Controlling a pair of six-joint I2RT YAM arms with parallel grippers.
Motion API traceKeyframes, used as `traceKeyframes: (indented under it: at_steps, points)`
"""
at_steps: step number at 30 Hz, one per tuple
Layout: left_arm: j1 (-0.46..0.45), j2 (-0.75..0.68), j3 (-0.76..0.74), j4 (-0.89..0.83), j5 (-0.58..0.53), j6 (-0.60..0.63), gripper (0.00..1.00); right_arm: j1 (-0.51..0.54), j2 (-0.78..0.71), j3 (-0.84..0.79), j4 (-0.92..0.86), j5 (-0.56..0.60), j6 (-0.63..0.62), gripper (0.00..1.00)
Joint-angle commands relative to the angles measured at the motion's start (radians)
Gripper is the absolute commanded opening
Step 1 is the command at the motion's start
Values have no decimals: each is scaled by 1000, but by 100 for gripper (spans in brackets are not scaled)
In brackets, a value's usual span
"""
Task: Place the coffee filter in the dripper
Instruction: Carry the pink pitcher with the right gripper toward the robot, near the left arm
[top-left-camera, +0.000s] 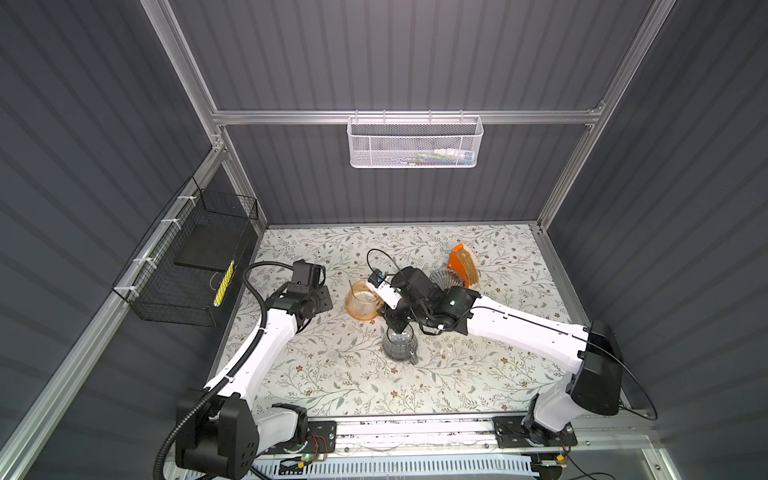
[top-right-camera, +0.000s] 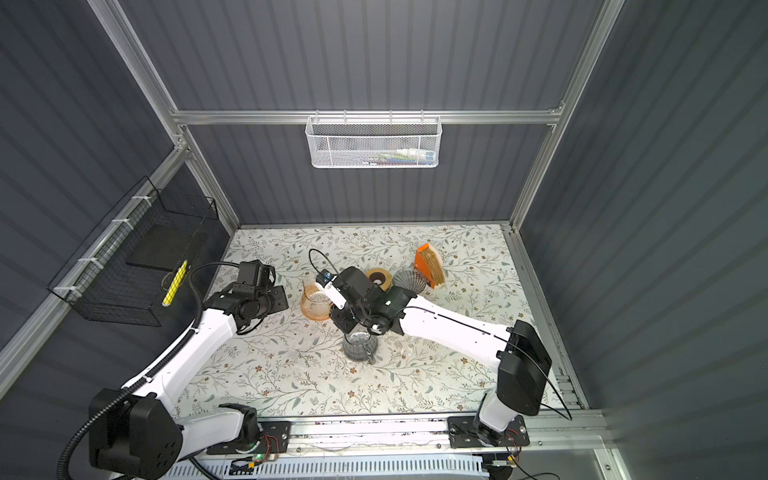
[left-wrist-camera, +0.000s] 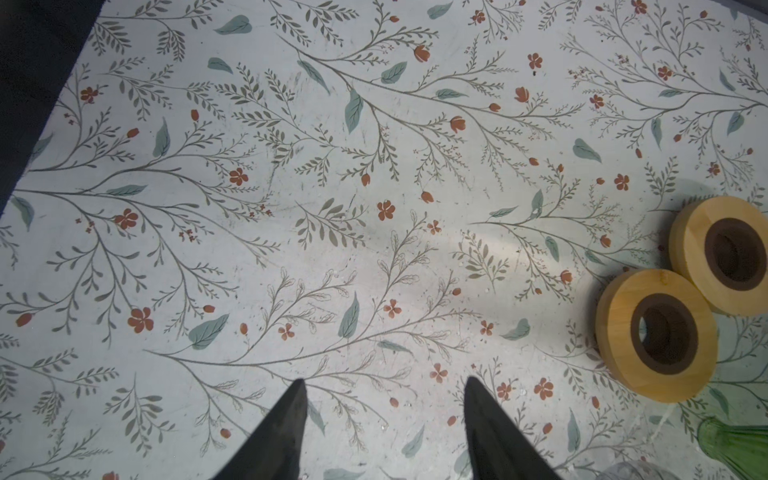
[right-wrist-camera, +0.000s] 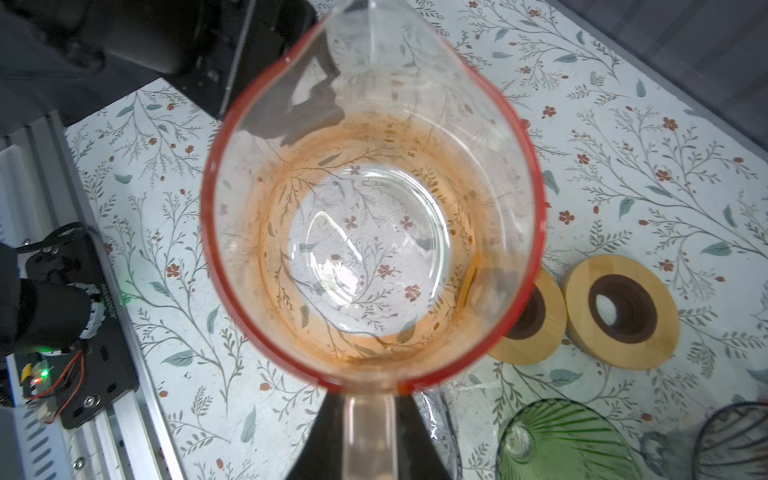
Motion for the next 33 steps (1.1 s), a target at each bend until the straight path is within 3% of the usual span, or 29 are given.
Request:
traceKeyframes:
  at_steps: [1, 9, 20, 33]
  points:
    - [-4, -55, 17, -75, -31, -16, 61, 37, -32, -11, 32, 30, 12, 0]
    - [-4, -125, 32, -152, -59, -25, 61, 118, -68, -105, 46, 13, 15, 0]
    - [-4, -154, 12, -143, -12, -7, 62, 172, -67, -196, 115, -26, -12, 0]
    - [-4, -164, -15, -81, 59, 21, 62, 216, 52, -203, 159, -65, -52, 0]
